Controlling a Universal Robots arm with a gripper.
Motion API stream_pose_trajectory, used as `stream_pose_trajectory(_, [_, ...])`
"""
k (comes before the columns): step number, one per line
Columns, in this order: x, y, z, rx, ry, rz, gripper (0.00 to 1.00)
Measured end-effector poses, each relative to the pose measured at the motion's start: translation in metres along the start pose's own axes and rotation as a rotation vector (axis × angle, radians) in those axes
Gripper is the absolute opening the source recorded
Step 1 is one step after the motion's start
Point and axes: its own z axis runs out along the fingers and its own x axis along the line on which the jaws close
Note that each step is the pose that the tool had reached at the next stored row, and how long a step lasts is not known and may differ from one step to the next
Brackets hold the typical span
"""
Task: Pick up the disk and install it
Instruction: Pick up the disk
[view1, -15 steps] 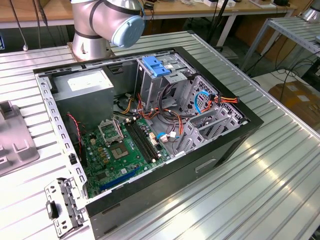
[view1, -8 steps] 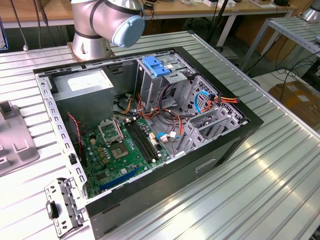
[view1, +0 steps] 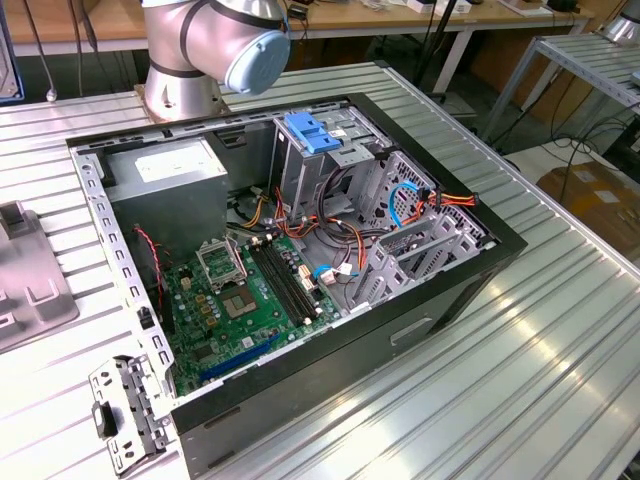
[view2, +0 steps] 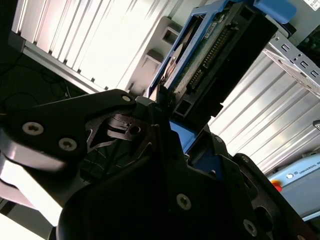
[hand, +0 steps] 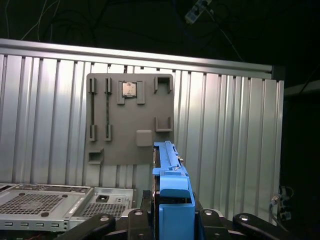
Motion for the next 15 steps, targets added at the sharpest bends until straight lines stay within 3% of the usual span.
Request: stream_pose_trajectory(15, [0.0036,-0.0087,-0.0007,0.0000,0.0000,0.000,0.37])
